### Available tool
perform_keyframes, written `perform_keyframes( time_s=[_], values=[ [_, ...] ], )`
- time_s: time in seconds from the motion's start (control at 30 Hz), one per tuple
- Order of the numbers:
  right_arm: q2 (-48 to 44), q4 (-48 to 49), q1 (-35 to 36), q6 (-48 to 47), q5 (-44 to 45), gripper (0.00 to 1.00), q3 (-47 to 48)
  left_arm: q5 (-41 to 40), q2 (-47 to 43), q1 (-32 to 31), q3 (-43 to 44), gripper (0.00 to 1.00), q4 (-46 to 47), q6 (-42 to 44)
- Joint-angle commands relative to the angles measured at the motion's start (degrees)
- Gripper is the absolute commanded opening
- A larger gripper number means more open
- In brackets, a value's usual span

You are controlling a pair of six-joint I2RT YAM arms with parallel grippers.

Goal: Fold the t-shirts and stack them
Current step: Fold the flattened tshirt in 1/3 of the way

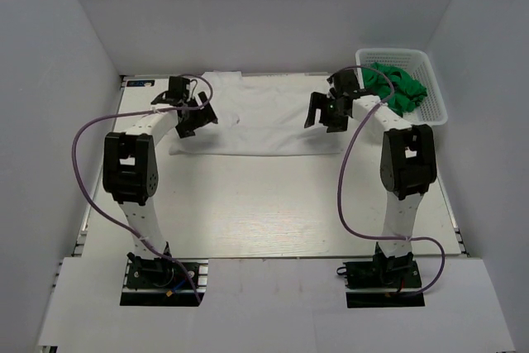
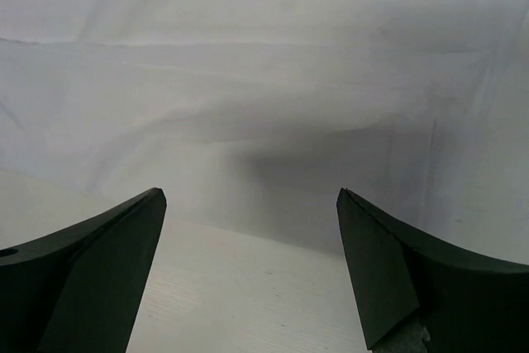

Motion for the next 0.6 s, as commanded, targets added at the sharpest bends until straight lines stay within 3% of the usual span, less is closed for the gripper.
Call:
perform_keyframes(
  time_s=[0.0, 0.33, 0.43, 0.57],
  values=[
    [1.5, 2.0, -0.1, 0.1, -2.5, 0.90, -1.3, 0.9, -1.9, 1.1, -3.4, 1.00, 3.3, -0.5],
    [0.1, 8.2, -0.3, 1.1, -4.2, 0.90, -14.5, -10.6, 0.5, 1.6, -10.7, 1.00, -5.4, -3.5],
    [-1.9, 10.8, -0.3, 1.9, -5.6, 0.90, -22.3, -11.5, -4.2, 1.6, -18.6, 1.00, -5.4, -6.1],
    [-8.3, 13.3, 0.1, 4.4, -7.8, 0.90, -31.9, -5.8, -12.3, 1.6, -31.7, 1.00, -3.1, -8.6]
  ],
)
